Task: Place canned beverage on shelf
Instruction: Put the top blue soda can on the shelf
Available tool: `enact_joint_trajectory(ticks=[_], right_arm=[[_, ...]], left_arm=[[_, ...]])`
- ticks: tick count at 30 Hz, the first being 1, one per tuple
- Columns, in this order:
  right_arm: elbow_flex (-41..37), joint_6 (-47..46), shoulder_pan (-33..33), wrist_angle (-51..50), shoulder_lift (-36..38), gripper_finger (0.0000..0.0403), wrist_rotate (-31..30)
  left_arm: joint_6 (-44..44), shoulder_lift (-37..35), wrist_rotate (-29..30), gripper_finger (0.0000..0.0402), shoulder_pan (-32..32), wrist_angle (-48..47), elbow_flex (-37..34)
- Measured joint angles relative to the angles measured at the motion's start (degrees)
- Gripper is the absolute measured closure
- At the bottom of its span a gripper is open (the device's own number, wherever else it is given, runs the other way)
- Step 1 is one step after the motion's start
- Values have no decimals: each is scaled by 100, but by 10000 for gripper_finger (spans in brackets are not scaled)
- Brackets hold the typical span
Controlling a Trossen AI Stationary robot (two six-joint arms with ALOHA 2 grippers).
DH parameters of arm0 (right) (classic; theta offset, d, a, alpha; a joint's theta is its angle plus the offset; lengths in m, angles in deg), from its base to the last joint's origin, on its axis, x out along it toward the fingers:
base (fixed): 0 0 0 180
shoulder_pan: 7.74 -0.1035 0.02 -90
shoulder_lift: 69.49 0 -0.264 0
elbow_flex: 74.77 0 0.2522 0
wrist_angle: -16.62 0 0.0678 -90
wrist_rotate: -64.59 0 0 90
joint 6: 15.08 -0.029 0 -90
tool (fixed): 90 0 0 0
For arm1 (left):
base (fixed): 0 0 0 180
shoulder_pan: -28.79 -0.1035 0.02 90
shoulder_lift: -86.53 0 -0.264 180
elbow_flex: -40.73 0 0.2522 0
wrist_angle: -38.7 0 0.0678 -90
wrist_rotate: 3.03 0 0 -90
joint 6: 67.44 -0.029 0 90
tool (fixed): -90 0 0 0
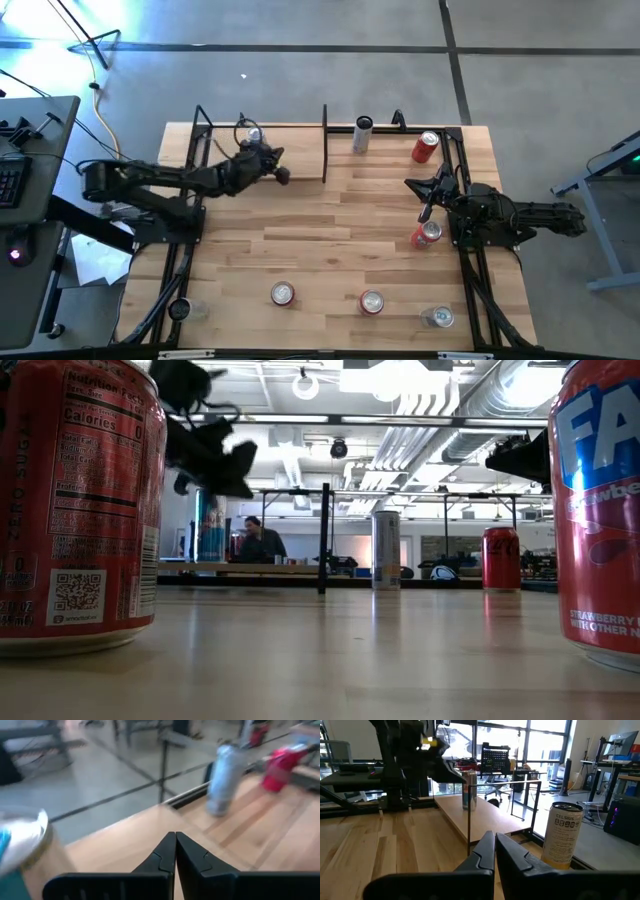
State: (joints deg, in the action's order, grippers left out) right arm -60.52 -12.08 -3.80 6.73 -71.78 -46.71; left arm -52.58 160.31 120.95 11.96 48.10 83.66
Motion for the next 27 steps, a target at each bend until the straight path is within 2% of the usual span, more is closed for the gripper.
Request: enact_joint_trajectory(ticks=[10,20,27], right_arm=[[-1,1,-1,0,0,402,0],[1,0,0,0,0,402,0],[1,0,0,0,0,402,0]], left_arm=[[97,690,307,401,-567,289,2],[-148,711,291,401,-1285,237,2],[-152,711,272,401,-1552,159,2]])
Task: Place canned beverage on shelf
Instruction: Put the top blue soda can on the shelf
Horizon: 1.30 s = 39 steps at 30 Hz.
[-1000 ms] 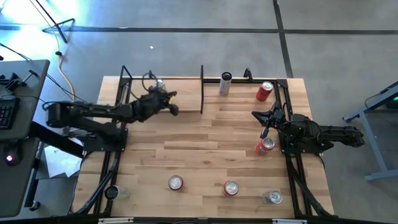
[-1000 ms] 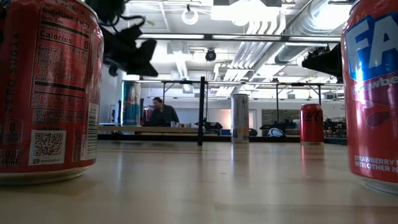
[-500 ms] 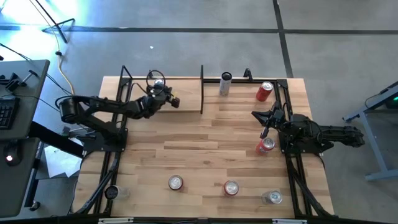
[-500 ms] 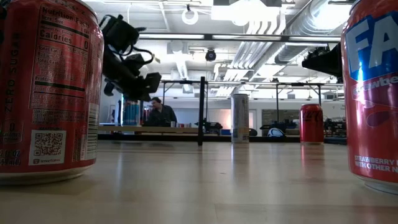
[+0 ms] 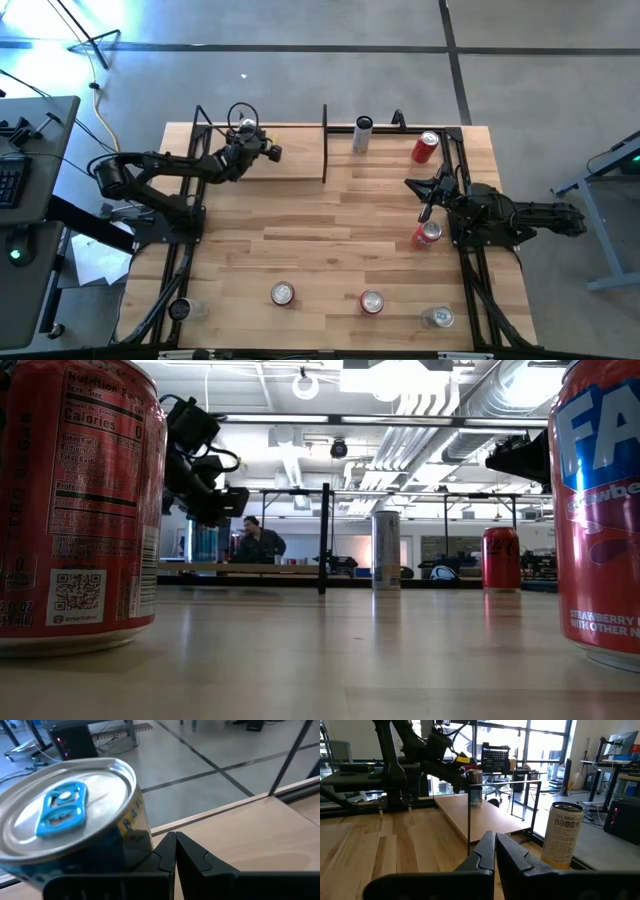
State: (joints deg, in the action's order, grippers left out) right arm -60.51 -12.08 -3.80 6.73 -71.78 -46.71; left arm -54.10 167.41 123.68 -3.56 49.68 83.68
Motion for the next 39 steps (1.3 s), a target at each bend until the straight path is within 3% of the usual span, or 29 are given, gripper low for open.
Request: enact_joint_trajectory(ticks=[12,39], right_arm=[[-1,0,1,0,0,402,0],[0,0,-2,0,0,402,0]], left_arm=[[3,0,462,401,-47,-327,0],[266,-739,478,401,-570,-720,-304]])
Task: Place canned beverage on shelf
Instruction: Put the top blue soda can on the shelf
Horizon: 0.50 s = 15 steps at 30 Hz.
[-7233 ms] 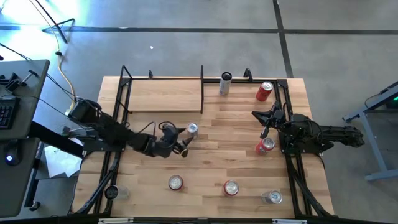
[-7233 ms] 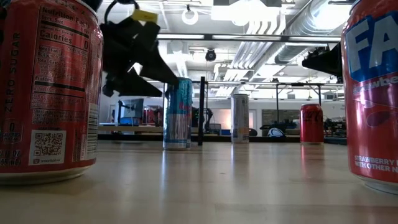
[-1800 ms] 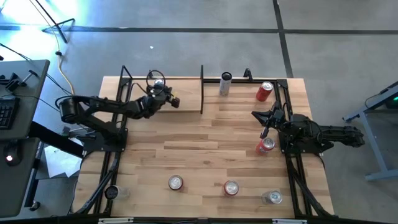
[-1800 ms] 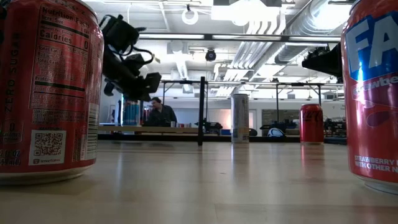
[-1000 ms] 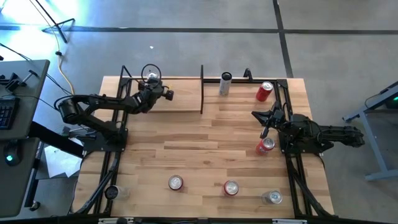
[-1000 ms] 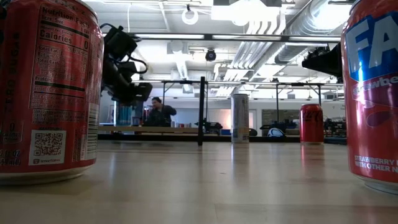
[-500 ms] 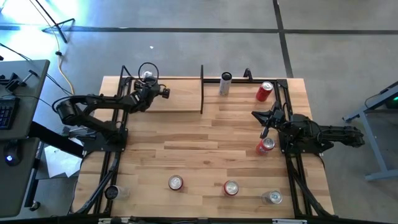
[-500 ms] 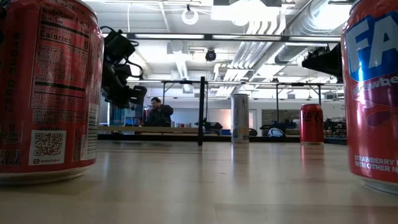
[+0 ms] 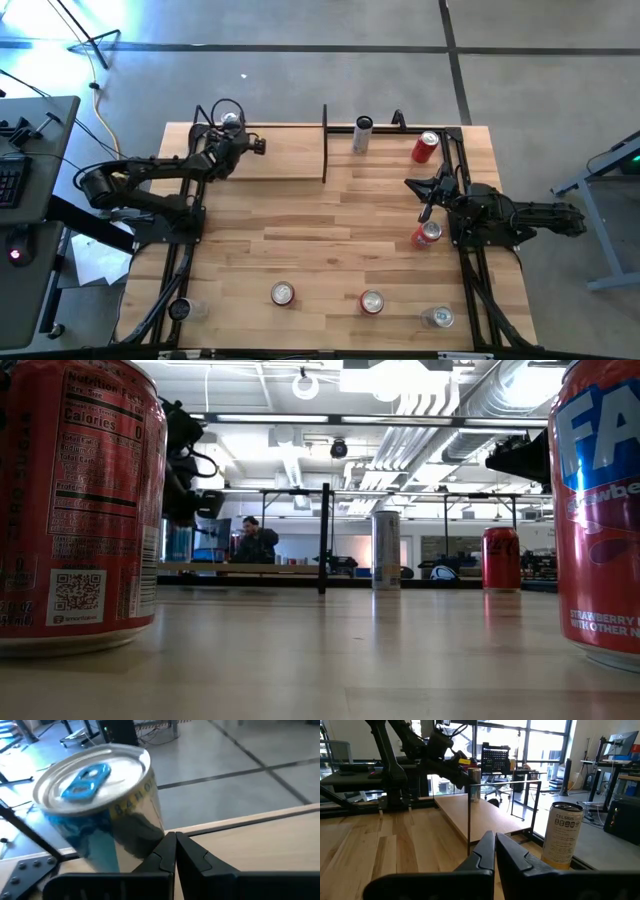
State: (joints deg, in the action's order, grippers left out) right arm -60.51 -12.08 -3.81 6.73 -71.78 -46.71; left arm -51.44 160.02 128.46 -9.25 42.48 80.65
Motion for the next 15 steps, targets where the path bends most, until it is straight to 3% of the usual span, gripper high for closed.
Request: enact_joint_trajectory(ticks=[6,15], right_arm=[[0,-2,2,-2,0,402,0],[0,-17,1,0,0,402,2]], left_arm=[[-34,35,-350,401,2,545,2],[38,35,171,401,-154,427,2]])
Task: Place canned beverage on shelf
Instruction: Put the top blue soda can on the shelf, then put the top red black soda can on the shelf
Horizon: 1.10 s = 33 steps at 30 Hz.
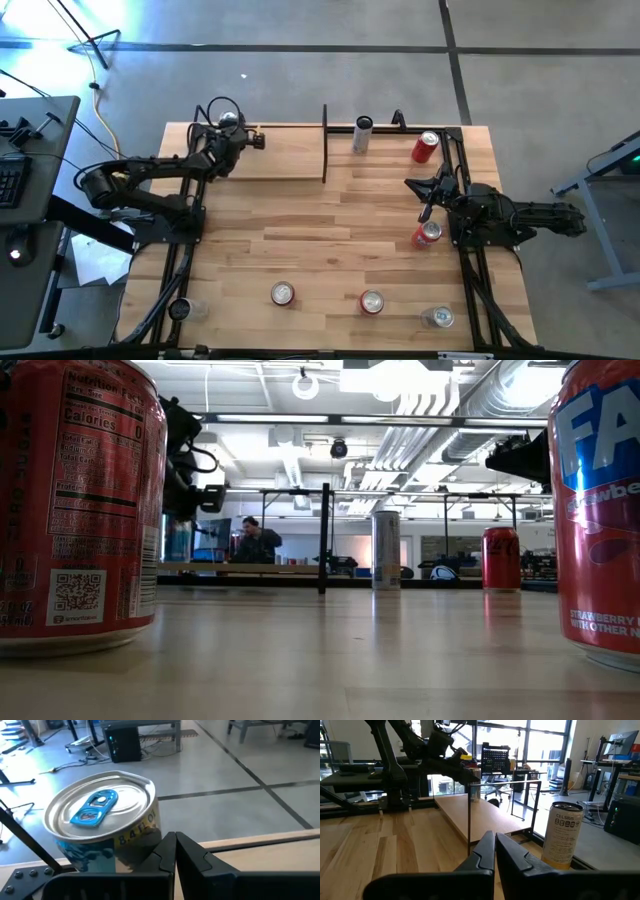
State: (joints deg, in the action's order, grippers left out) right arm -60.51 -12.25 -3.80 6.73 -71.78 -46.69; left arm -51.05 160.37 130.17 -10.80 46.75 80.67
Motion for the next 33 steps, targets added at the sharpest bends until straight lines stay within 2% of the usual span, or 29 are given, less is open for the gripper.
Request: enact_joint_trajectory(ticks=[20,26,33], right_arm=[[0,17,0,-2,0,402,-2],[-1,17,-1,0,0,402,0],[-2,17,1,12,0,402,0]], left_arm=[[-153,-75,278,401,-241,78,4],[-440,-562,263,401,-19,-13,4],[-889,-1457,234,401,714,-713,7]])
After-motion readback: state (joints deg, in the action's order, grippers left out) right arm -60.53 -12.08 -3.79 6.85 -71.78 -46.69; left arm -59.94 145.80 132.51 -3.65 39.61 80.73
